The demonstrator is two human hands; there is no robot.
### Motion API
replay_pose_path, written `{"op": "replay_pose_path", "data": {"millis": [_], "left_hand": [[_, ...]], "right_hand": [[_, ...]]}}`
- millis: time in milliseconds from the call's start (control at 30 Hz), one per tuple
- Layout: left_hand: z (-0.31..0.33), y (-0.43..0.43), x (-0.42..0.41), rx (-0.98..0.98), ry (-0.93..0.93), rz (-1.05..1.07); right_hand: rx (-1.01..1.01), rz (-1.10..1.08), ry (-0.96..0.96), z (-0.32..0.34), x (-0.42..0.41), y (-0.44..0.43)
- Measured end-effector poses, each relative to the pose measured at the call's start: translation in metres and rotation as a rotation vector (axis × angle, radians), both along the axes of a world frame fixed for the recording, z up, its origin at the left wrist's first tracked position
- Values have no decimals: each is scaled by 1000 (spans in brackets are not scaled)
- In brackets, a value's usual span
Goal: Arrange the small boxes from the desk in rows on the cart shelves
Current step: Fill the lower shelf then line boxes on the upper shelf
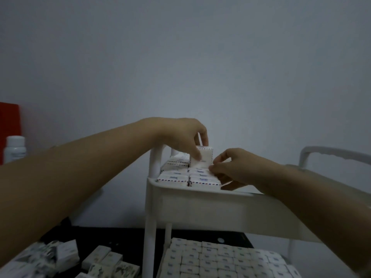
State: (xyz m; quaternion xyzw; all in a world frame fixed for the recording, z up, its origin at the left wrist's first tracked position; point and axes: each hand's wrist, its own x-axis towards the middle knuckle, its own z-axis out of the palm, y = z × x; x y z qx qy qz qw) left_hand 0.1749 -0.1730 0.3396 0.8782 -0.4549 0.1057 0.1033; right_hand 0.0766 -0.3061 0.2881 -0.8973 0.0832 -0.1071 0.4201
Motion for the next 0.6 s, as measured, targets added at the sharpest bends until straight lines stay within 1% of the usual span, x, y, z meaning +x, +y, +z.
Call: {"op": "replay_pose_path", "data": {"millis": [67,133,200,233,300,333,400,467,533,567,600], "left_hand": [[0,-1,-1,77,20,15],[0,-2,-4,155,28,22],[-2,-5,-6,229,-2,31],[-3,-5,-8,264,-22,36],[-6,-3,-10,291,-83,45],[-7,0,-13,264,-131,52],[-7,14,-18,100,-237,54],[-13,39,-25,-141,-299,0],[-32,74,-33,-391,-354,-75],[-46,94,-38,-490,-384,-102],[-62,115,-41,-538,-413,-103]], "right_hand": [[-97,-52,19,-1,-1,4],[-300,-127,-42,-5,3,1],[-502,-222,-205,-8,4,-3],[-559,-244,-307,-8,1,-1],[-620,-206,-513,-7,-9,8],[-637,-172,-608,-7,-15,15],[-626,-91,-806,-13,-26,31],[-588,12,-948,-26,-38,51],[-556,125,-1001,-45,-49,74],[-534,187,-1005,-55,-53,87],[-516,251,-998,-67,-55,99]]}}
